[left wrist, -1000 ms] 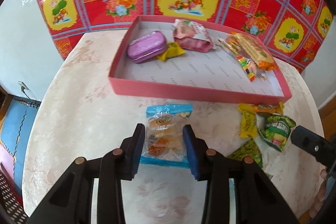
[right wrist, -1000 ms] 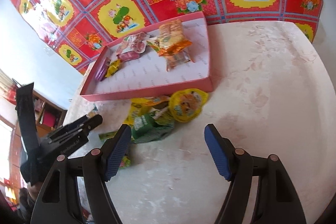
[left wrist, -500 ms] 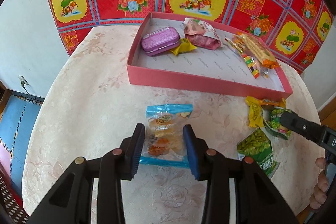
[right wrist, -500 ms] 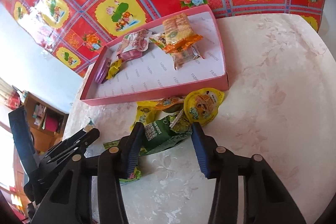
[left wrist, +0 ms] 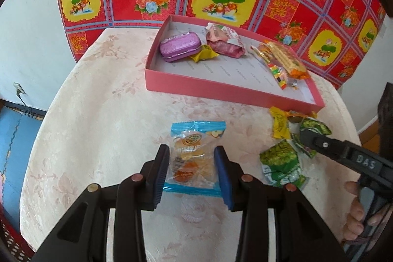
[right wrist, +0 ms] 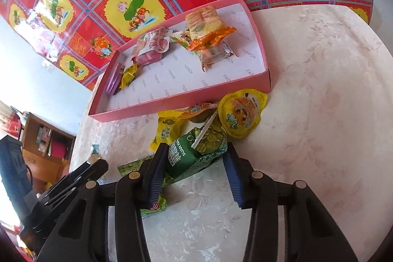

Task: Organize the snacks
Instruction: 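Grasp the green drink carton with the right gripper while the left holds the pastry packet, then carry the pastry packet and green carton into the pink tray with both grippers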

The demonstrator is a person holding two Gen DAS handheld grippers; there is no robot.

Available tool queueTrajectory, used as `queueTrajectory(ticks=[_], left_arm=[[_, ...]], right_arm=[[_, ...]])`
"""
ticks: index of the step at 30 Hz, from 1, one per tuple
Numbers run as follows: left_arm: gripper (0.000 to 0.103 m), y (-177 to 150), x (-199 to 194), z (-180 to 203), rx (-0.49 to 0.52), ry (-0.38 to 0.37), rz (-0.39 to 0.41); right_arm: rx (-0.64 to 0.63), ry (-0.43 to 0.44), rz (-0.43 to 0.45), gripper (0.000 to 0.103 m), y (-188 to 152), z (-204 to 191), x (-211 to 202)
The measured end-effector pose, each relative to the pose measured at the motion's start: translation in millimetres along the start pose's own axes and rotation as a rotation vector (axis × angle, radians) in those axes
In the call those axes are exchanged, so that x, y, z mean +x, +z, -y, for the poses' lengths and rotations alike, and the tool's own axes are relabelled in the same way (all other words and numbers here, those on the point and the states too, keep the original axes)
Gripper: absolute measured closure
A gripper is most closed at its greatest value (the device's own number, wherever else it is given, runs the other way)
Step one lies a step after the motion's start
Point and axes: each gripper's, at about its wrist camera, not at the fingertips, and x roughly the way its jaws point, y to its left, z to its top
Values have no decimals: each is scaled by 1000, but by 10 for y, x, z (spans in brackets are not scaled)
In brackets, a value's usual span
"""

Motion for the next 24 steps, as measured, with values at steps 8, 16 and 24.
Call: queueTrajectory(ticks=[8, 16, 24], left_arm=[[64, -38, -149, -14, -6, -15, 25], [64, -11, -273, 40, 2, -30, 54], [64, 107, -376, 105, 9, -42, 76]], right_arm=[[-36, -13, 10, 59, -17, -8, -21], [-88, -43, 20, 63, -47, -44, -59], [-104, -17, 46, 64, -12, -55, -317]])
